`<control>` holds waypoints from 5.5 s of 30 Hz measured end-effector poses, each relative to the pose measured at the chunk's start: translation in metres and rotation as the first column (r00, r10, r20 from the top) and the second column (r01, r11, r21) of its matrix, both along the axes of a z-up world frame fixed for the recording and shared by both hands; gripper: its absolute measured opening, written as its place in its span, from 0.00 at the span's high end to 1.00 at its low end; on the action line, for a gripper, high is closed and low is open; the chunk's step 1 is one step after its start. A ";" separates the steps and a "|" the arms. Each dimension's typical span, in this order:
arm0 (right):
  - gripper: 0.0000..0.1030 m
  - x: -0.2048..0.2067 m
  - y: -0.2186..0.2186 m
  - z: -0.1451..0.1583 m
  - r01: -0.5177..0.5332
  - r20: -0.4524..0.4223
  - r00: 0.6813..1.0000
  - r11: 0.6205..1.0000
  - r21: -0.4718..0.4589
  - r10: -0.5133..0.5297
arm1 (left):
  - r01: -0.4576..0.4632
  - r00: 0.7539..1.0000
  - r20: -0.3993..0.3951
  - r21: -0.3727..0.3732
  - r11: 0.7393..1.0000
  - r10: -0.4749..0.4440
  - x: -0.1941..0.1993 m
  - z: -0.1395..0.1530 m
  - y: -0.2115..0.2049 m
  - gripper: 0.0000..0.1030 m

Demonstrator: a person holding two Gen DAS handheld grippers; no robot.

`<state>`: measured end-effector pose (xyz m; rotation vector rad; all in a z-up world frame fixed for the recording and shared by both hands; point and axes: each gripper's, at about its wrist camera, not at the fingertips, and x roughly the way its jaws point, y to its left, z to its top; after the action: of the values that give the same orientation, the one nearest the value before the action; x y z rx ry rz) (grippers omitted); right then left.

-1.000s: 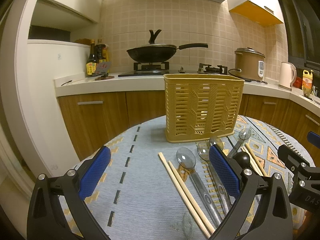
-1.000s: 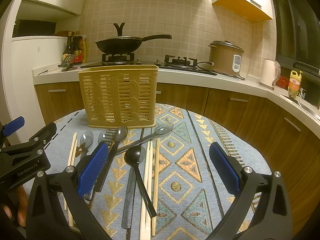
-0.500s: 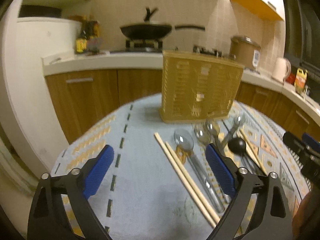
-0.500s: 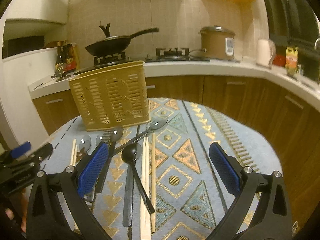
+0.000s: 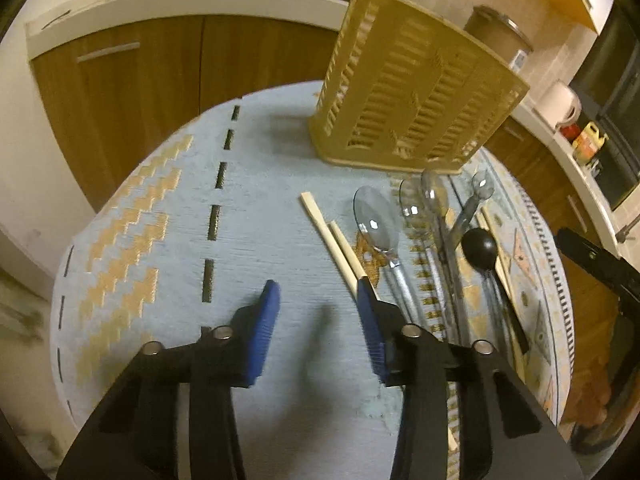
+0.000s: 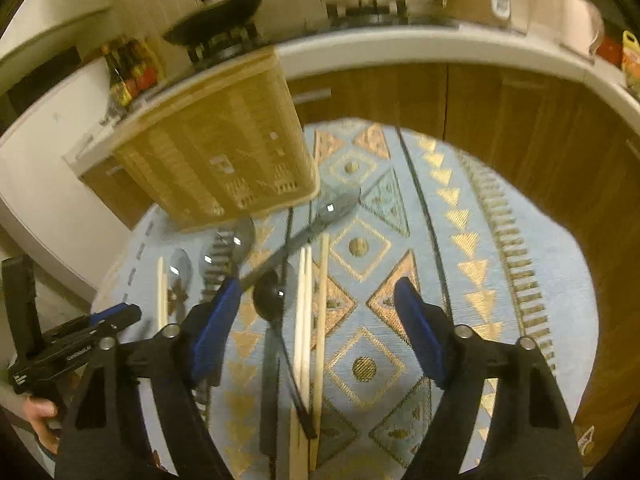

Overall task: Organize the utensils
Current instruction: 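Lower the left gripper onto a wooden chopstick and close it while the right gripper reaches a clear spoon, then close the right gripper on the clear plastic spoon while the left gripper lifts the chopstick, then carry the chopstick in the left gripper and the spoon in the right gripper over the basket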

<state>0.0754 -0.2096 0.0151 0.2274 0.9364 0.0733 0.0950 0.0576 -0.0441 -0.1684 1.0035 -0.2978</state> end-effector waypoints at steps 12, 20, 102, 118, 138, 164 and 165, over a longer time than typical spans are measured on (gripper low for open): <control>0.39 0.038 -0.001 -0.009 -0.001 -0.100 0.995 1.000 0.010 0.002 | -0.113 0.992 -0.055 -0.043 0.993 0.111 0.047 -0.003 0.002 0.74; 0.47 0.072 0.000 -0.010 -0.028 -0.230 0.973 1.000 0.012 0.030 | -0.095 0.991 -0.086 0.068 0.993 0.101 0.069 0.001 -0.019 0.79; 0.43 0.107 -0.080 -0.032 -0.031 -0.391 0.920 0.999 -0.031 0.016 | 0.111 0.973 -0.197 -0.056 0.992 -0.120 0.080 0.002 0.050 0.87; 0.71 0.107 -0.010 -0.037 -0.138 -0.391 0.919 0.966 -0.220 0.042 | 0.167 0.986 -0.074 0.313 0.935 -0.151 0.047 0.001 -0.029 0.97; 0.87 0.012 -0.027 0.105 -0.281 0.288 0.930 0.946 0.162 0.227 | 0.052 0.859 0.512 -0.140 0.989 0.027 0.009 0.159 0.011 0.97; 0.52 0.101 -0.073 -0.032 0.222 -0.383 0.921 0.902 0.371 -0.070 | 0.088 0.848 0.529 -0.216 0.972 0.041 0.046 0.157 0.024 0.97; 0.54 0.103 -0.070 -0.034 0.232 -0.388 0.918 0.901 0.366 -0.078 | 0.089 0.850 0.526 -0.217 0.972 0.040 0.046 0.156 0.025 0.97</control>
<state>0.1787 -0.2796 -0.0192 0.7249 1.2675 0.0767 0.1408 0.0825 0.1116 -0.2706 0.4176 -0.4582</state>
